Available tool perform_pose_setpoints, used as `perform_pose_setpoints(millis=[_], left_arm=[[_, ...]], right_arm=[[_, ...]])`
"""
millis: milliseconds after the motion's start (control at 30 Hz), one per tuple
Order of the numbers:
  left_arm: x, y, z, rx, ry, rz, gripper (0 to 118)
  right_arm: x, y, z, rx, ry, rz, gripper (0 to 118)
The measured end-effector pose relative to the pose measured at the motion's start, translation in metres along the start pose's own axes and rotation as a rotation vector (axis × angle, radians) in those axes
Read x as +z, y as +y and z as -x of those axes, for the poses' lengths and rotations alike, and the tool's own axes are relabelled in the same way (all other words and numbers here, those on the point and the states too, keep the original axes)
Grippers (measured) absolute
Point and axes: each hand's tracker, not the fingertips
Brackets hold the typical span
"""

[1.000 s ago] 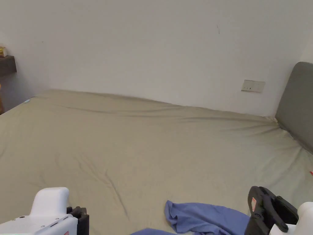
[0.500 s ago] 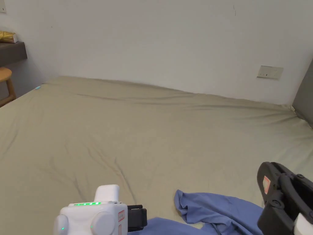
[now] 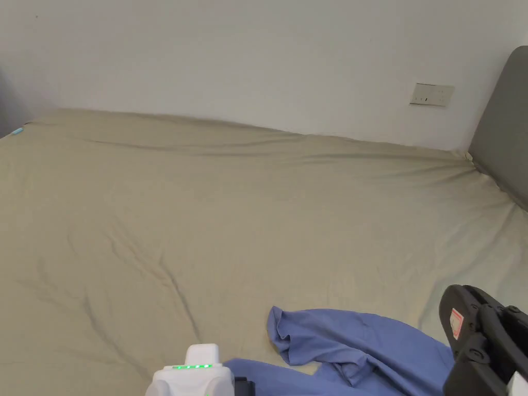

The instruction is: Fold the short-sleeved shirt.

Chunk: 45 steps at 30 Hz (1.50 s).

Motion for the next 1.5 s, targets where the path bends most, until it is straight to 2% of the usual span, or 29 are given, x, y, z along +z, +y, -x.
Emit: perform_pose_setpoints(millis=[33, 100, 133, 167, 200, 233, 267, 367, 400, 467, 567, 633, 667, 733, 867, 1000, 1033, 1067, 1133, 1167, 1200, 1233, 1267, 1367, 1400, 1467, 1500], left_arm=[[0.002, -0.003, 0.002, 0.031, 0.006, -0.053, 97], [0.014, -0.007, -0.002, -0.035, 0.062, -0.062, 68], [0.02, -0.009, -0.002, -0.048, 0.059, -0.098, 60], [0.023, -0.011, -0.002, -0.05, 0.064, -0.116, 60], [0.024, -0.01, -0.003, -0.062, 0.094, -0.123, 29], [0.023, -0.013, -0.006, -0.049, 0.077, -0.113, 11], [0.022, -0.014, -0.011, -0.053, 0.091, -0.099, 11], [0.026, -0.018, -0.02, -0.068, 0.116, -0.109, 11], [0.026, -0.018, -0.02, -0.028, 0.057, -0.092, 11], [0.026, -0.02, -0.017, 0.038, 0.008, -0.072, 11], [0.027, -0.021, -0.012, 0.056, -0.003, -0.078, 10], [0.03, -0.02, -0.008, 0.065, -0.026, -0.076, 9], [0.031, -0.019, -0.005, 0.077, -0.045, -0.075, 9], [0.034, -0.018, -0.001, 0.106, -0.068, -0.08, 9], [0.026, -0.02, 0.004, 0.093, -0.07, -0.065, 9], [0.019, -0.022, 0.012, 0.116, -0.093, -0.064, 9], [0.019, -0.021, 0.01, 0.112, -0.092, -0.066, 9], [0.017, -0.021, 0.008, 0.093, -0.086, -0.071, 9], [0.016, -0.025, 0.002, 0.024, -0.054, -0.098, 9], [0.017, -0.027, -0.002, 0.0, -0.038, -0.106, 9], [0.018, -0.026, -0.004, 0.0, -0.031, -0.105, 9], [0.019, -0.026, -0.006, 0.003, -0.03, -0.103, 9], [0.019, -0.026, -0.006, 0.001, -0.028, -0.102, 9], [0.025, -0.021, 0.004, 0.06, -0.077, -0.087, 9], [0.029, -0.019, 0.009, 0.088, -0.104, -0.084, 9], [0.042, -0.012, 0.019, 0.103, -0.111, -0.091, 9], [0.052, -0.009, 0.024, 0.109, -0.109, -0.12, 9]], right_arm=[[-0.002, -0.001, -0.003, 0.012, 0.003, 0.007, 10], [-0.002, -0.002, -0.011, 0.031, -0.029, 0.003, 12], [-0.004, -0.002, -0.016, 0.034, -0.036, 0.0, 13], [-0.007, -0.001, -0.023, 0.036, -0.038, 0.003, 13], [-0.013, 0.0, -0.029, 0.035, -0.043, 0.01, 16], [-0.02, -0.001, -0.037, 0.027, -0.029, 0.014, 19], [-0.033, -0.002, -0.044, 0.033, 0.025, 0.021, 25], [-0.083, -0.006, -0.058, 0.175, 0.075, 0.181, 84], [-0.1, -0.01, -0.061, 0.235, 0.083, 0.215, 96], [-0.142, -0.023, -0.071, 0.321, 0.126, 0.268, 97], [-0.222, -0.048, -0.083, 0.374, 0.135, 0.439, 97], [-0.278, -0.068, -0.092, 0.429, 0.227, 0.575, 97], [-0.307, -0.079, -0.095, 0.42, 0.268, 0.667, 97], [-0.354, -0.106, -0.098, 0.383, 0.267, 0.776, 97], [-0.424, -0.156, -0.11, 0.432, 0.258, 0.9, 97], [-0.456, -0.21, -0.137, 0.389, 0.255, 1.096, 92], [-0.451, -0.216, -0.146, 0.27, 0.277, 1.047, 91], [-0.444, -0.21, -0.152, 0.224, 0.245, 0.945, 87], [-0.437, -0.21, -0.154, 0.237, 0.241, 0.933, 71], [-0.423, -0.205, -0.146, 0.247, 0.25, 0.918, 71], [-0.42, -0.2, -0.147, 0.22, 0.28, 0.899, 47], [-0.419, -0.196, -0.148, 0.191, 0.274, 0.914, 6], [-0.417, -0.197, -0.145, 0.195, 0.233, 0.914, 3], [-0.403, -0.194, -0.136, 0.222, 0.236, 0.9, 3], [-0.396, -0.187, -0.137, 0.193, 0.254, 0.879, 3], [-0.383, -0.166, -0.142, 0.076, 0.289, 0.827, 3], [-0.374, -0.153, -0.144, 0.055, 0.292, 0.788, 3]])
